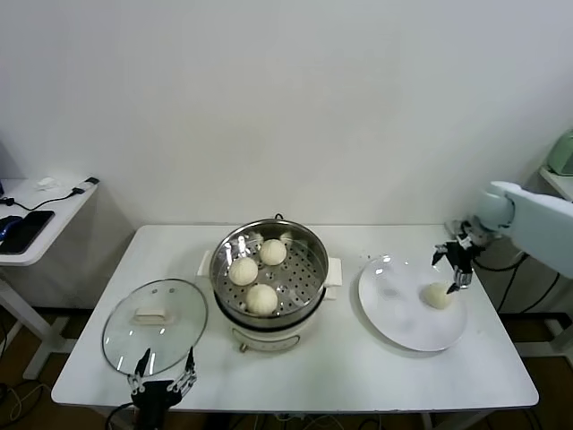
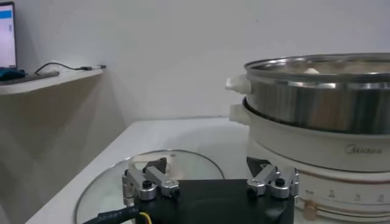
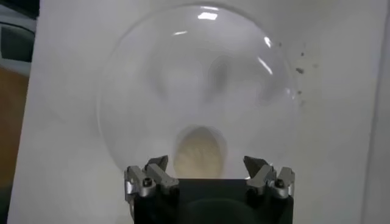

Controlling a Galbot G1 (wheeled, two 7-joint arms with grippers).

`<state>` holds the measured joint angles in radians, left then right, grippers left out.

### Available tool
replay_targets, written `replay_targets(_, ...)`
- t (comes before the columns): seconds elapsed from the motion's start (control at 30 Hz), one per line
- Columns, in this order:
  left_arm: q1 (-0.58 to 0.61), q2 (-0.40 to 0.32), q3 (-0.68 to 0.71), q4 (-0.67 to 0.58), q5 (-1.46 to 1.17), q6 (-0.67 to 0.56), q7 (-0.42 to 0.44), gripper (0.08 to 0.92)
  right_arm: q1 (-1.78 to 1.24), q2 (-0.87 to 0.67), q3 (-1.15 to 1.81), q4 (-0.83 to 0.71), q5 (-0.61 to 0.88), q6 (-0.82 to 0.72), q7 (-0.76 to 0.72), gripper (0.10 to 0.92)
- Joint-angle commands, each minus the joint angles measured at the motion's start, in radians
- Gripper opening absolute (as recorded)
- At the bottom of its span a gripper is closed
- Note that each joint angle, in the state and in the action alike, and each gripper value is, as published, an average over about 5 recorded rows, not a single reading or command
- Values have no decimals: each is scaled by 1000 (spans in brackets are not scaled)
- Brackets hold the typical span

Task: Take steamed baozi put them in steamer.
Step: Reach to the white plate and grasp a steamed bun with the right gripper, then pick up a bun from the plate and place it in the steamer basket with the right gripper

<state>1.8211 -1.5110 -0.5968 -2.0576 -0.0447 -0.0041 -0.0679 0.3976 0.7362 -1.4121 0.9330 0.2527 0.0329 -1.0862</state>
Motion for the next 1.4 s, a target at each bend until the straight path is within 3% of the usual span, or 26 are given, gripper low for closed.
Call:
replay_targets(0.03,1,-1,1,4,-1,0,0,823,-180,34,118,-119,-77,-11,24,823)
replay_targets(0.53,-4,2,2,11,-4,-6,-1,823,-200,71,157,-167,-94,-16,51,821)
replay_targets(0.9,0,2,2,6,-3,-12,-3,823,-167,64,133,-137,-87,-14,61,642)
replay_targets(1.17,0,0,8,-5,4,-10,-3,823,20,-2,31,19,2,-59,49,611)
replay_targets(1.4,2,3,16,-18,10,-9,-3,823,416,-4,-267,302,320,-175,67,603)
